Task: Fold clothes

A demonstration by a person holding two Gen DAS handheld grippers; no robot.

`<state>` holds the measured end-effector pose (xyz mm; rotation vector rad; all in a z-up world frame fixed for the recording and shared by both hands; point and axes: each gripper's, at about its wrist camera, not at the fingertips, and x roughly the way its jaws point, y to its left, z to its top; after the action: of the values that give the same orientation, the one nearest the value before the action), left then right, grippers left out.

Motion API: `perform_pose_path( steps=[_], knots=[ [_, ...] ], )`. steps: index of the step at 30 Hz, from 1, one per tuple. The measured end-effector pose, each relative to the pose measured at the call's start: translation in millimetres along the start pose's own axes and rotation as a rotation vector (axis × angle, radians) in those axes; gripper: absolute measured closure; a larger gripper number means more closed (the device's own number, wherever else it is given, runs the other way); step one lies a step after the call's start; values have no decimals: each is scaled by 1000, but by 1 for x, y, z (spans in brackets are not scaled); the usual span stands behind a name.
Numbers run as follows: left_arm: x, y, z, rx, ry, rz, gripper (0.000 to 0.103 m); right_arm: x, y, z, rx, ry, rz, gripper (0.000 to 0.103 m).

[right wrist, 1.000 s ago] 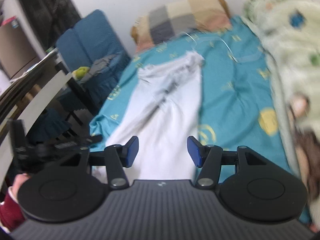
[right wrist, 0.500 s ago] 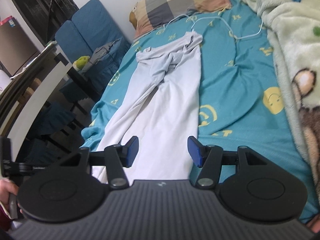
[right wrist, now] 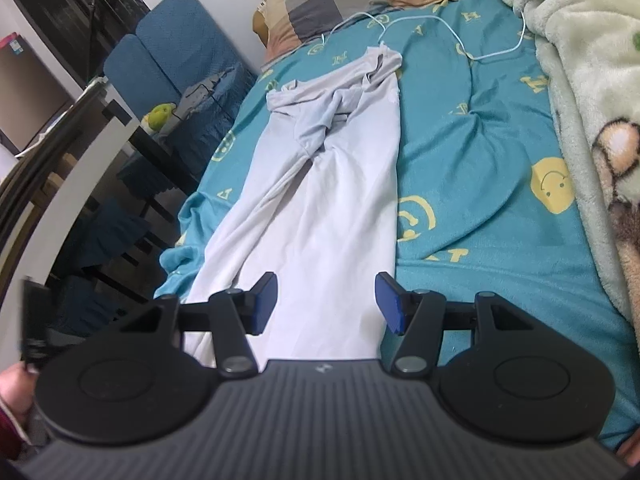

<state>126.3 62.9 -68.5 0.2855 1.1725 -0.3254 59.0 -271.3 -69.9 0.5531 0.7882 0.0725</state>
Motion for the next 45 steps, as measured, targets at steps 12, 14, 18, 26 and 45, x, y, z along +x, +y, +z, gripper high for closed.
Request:
perform_pose_path(
  steps=[12,14,18,26,45],
  knots=[
    [-86,-136,-62,485,-171,-158,98,8,-19,-8,83,94,2,45],
    [-65,-140,-61,471,-115,-169,97,11,-22,-12,88,119,0,45],
    [-22,-142,-56,432,11,-192,78,13,-26,-19,107,162,1,45],
    [-20,-74,-42,103,4,-277,24,20,-21,-31,67,245,3,46],
    [42,-17,-29,-272,246,-218,21,42,-22,-64,127,505,50,46]
  ],
)
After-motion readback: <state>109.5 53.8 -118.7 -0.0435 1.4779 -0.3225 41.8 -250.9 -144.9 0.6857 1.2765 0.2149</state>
